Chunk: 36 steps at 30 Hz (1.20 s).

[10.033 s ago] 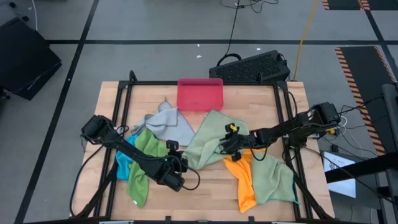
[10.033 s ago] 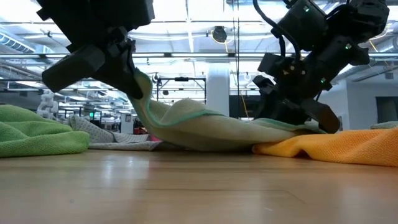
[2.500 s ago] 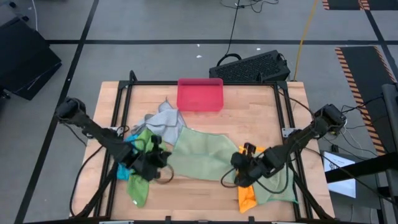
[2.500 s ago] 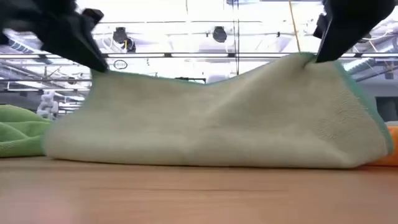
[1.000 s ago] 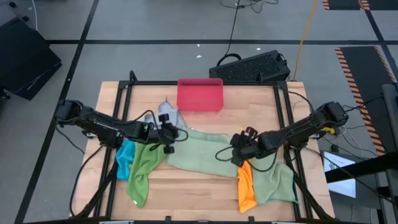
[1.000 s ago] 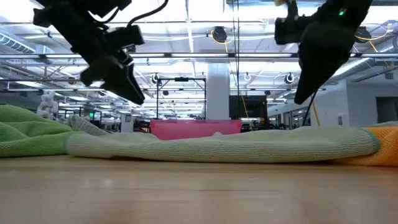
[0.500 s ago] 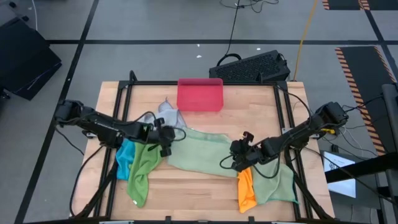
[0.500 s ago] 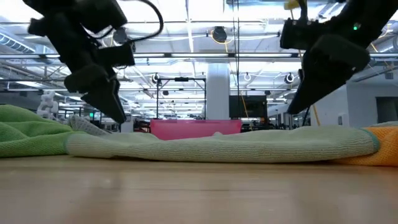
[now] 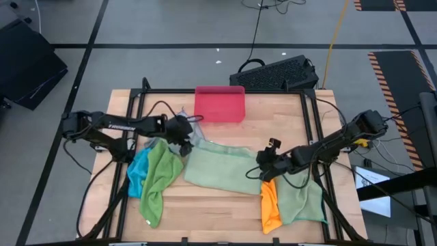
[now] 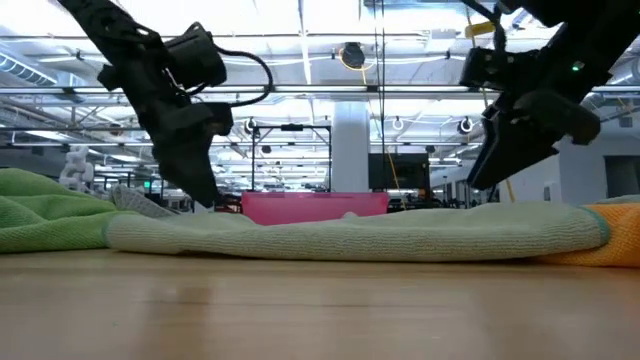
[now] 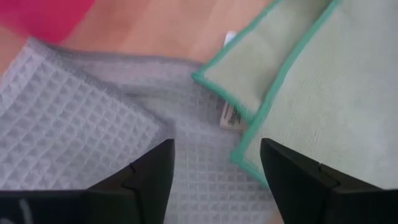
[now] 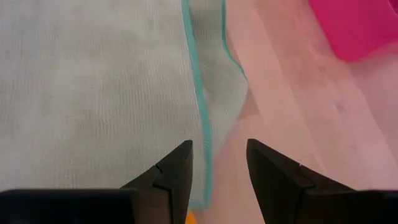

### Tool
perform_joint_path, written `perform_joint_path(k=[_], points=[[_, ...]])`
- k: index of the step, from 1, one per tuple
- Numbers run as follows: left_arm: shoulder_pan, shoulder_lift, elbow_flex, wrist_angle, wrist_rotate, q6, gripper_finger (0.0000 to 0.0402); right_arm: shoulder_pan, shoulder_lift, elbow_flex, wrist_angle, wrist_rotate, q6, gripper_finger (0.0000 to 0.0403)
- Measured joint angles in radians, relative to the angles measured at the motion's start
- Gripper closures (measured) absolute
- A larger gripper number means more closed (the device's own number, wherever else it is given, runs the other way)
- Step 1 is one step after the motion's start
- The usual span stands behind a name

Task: Fold microfiber towels
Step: Fold the top light green towel

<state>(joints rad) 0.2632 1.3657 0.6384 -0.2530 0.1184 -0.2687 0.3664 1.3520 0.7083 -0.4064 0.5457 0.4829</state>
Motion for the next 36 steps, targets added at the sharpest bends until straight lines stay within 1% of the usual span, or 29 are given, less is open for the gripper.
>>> perform_joint_path(k=[3,6,8,12,17,20,23,26,28,31,34,36], points=[[0.024,0.022,0.000,-0.002,0.045,-0.024,0.0175,0.000,-0.059,-0.045,0.039,-0.020,0.015,0.0261],[0.029,0.057,0.001,0.012,0.050,-0.081,0.0187,0.001,-0.114,-0.093,0.090,-0.028,0.028,0.0261],[0.030,0.083,-0.001,0.006,0.073,-0.110,0.0195,0.002,-0.147,-0.119,0.115,-0.049,0.029,0.0261],[0.029,0.108,0.000,0.052,0.111,-0.120,0.0208,0.002,-0.189,-0.144,0.149,-0.053,0.029,0.0261],[0.029,0.116,0.000,0.087,0.117,-0.119,0.0221,0.002,-0.206,-0.145,0.148,-0.055,0.029,0.0261],[0.029,0.116,0.000,0.092,0.134,-0.106,0.0229,0.002,-0.206,-0.145,0.148,-0.075,0.033,0.0261],[0.027,0.116,0.000,0.093,0.135,-0.078,0.0243,0.002,-0.206,-0.145,0.147,-0.079,0.070,0.0261],[0.008,0.116,0.000,0.086,0.135,-0.026,0.0269,0.002,-0.206,-0.145,0.141,-0.079,0.136,0.0261],[-0.011,0.116,0.000,0.085,0.135,0.020,0.0293,0.002,-0.201,-0.145,0.141,-0.081,0.181,0.0261],[-0.040,0.116,0.000,0.085,0.135,0.078,0.0336,0.002,-0.188,-0.153,0.150,-0.127,0.247,0.0260],[-0.062,0.116,0.000,0.084,0.135,0.114,0.0383,-0.004,-0.185,-0.198,0.174,-0.168,0.325,0.0251],[-0.072,0.116,0.000,0.084,0.135,0.122,0.0394,-0.017,-0.187,-0.232,0.175,-0.187,0.372,0.0240]])
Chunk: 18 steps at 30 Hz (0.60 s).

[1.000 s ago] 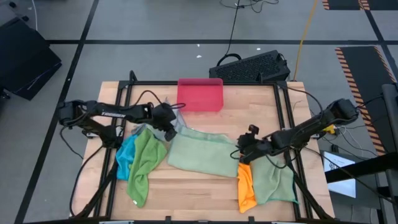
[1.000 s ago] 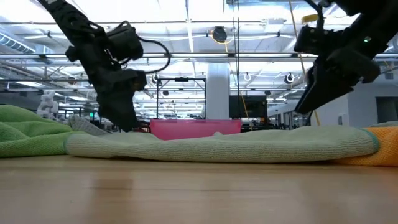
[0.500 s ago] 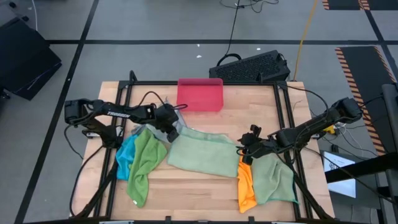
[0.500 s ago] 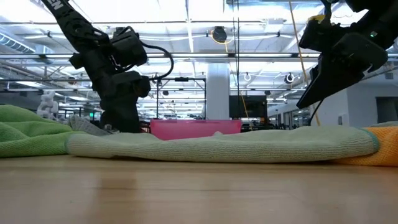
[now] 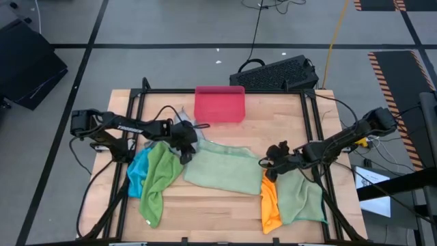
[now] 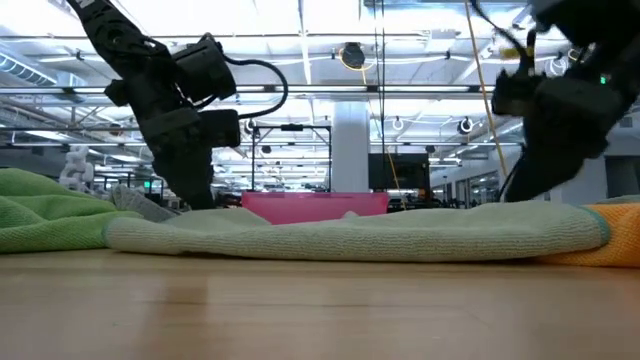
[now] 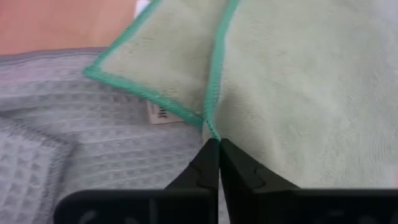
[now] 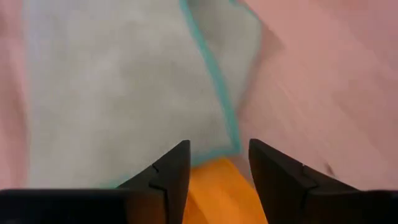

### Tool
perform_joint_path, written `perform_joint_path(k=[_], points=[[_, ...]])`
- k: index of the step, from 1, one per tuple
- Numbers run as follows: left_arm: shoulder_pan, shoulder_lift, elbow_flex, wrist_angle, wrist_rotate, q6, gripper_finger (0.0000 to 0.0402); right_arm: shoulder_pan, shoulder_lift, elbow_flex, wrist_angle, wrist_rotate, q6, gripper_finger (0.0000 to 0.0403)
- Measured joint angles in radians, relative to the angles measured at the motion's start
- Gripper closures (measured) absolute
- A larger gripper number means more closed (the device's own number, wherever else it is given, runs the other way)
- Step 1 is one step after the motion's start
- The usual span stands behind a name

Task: Fold microfiber towels
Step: Fold the top light green towel

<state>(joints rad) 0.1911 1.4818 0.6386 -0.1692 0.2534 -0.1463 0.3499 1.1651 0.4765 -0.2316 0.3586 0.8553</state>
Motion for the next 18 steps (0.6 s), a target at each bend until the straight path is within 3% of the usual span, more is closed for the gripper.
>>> perform_joint_path(k=[5,9,18], points=[[-0.020,0.000,0.000,0.000,0.000,0.025,0.0394,-0.033,-0.019,-0.094,0.103,-0.092,0.042,0.0207],[-0.024,-0.012,0.000,-0.012,0.000,0.034,0.0396,-0.074,-0.032,-0.172,0.308,-0.186,0.035,0.0191],[-0.022,-0.089,0.001,-0.024,-0.037,0.088,0.0396,-0.132,-0.033,-0.317,0.659,-0.331,0.014,0.0194]])
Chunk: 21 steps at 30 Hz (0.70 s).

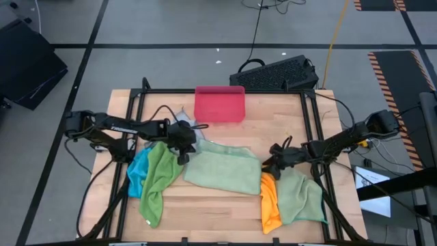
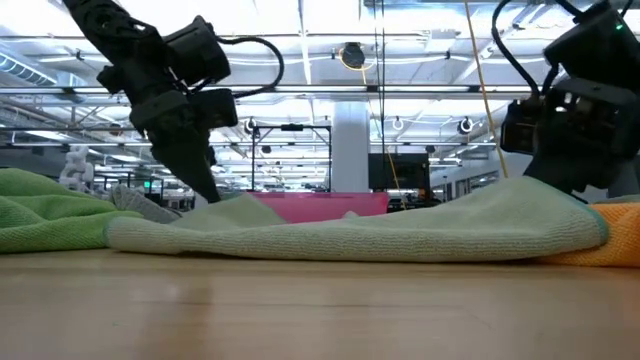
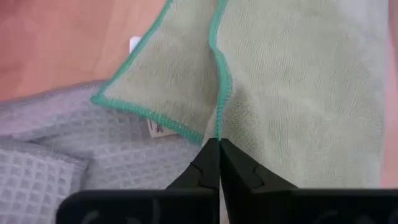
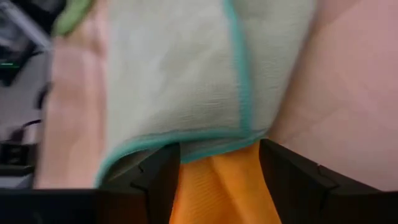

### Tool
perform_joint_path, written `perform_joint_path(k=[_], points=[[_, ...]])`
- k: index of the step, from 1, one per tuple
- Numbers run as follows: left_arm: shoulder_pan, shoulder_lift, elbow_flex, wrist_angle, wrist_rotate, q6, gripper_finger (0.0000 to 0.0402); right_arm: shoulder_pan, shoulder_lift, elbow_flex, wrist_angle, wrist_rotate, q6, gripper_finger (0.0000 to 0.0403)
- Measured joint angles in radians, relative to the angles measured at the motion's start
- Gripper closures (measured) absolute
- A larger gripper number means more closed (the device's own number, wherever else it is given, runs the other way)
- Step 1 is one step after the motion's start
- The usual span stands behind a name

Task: Fold microfiber towels
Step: Fold the top light green towel

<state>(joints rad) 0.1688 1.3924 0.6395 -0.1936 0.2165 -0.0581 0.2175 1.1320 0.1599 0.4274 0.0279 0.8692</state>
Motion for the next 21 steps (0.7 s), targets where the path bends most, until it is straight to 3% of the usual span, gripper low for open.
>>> perform_joint_path(k=[7,21], points=[[0.000,-0.008,0.000,-0.009,-0.013,0.028,0.0398,-0.025,0.000,-0.043,0.135,-0.062,-0.020,0.0196],[0.000,-0.008,0.000,-0.053,-0.043,0.025,0.0392,-0.086,-0.011,-0.043,0.156,-0.095,0.000,0.0197]])
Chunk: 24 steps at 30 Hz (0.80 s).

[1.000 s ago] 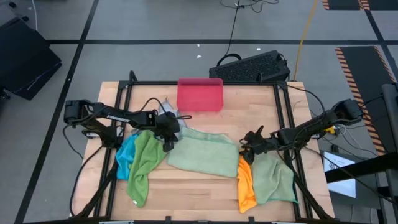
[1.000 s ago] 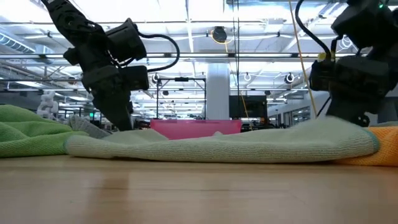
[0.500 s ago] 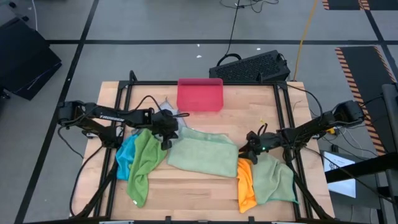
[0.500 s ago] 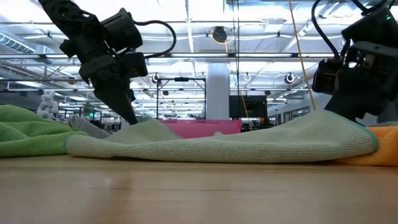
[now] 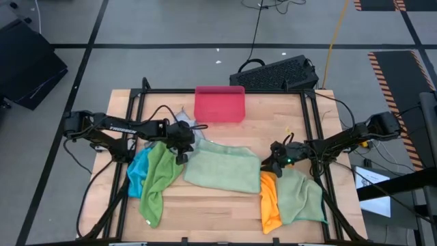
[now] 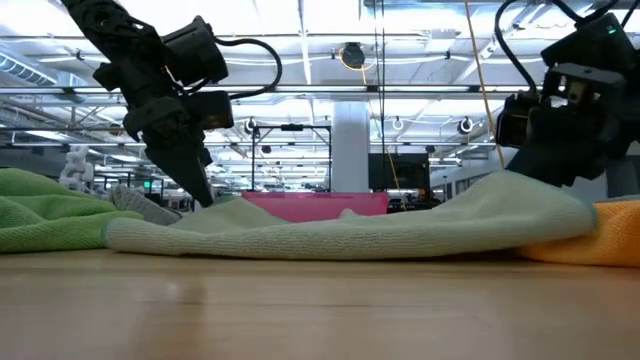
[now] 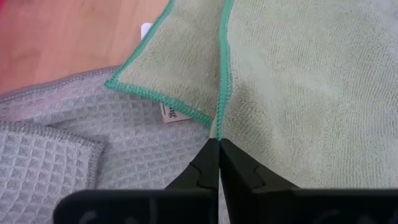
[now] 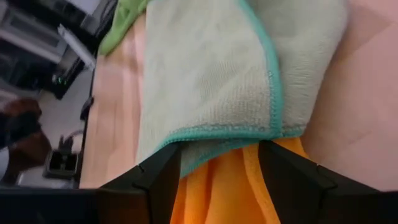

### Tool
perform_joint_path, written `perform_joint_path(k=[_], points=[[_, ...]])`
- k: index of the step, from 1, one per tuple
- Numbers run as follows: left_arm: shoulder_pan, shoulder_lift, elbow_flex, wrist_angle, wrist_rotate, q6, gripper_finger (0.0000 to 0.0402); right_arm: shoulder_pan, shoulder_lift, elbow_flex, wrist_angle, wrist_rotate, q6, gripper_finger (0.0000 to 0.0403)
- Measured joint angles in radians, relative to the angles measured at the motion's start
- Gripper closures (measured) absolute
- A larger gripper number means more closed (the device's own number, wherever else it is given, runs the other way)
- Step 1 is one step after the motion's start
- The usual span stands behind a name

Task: Fold microfiber towels
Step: Fold the top light green towel

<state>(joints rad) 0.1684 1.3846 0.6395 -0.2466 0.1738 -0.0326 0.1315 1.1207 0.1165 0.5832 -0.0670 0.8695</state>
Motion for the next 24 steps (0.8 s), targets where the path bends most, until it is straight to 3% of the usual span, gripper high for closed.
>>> perform_joint_path(k=[9,24], points=[[0.000,0.000,0.000,0.009,0.000,-0.003,0.0392,-0.050,-0.024,0.000,-0.012,-0.113,0.056,0.0197],[0.000,0.000,0.000,0.016,0.000,0.001,0.0397,-0.126,-0.079,0.000,-0.117,-0.189,0.033,0.0197]])
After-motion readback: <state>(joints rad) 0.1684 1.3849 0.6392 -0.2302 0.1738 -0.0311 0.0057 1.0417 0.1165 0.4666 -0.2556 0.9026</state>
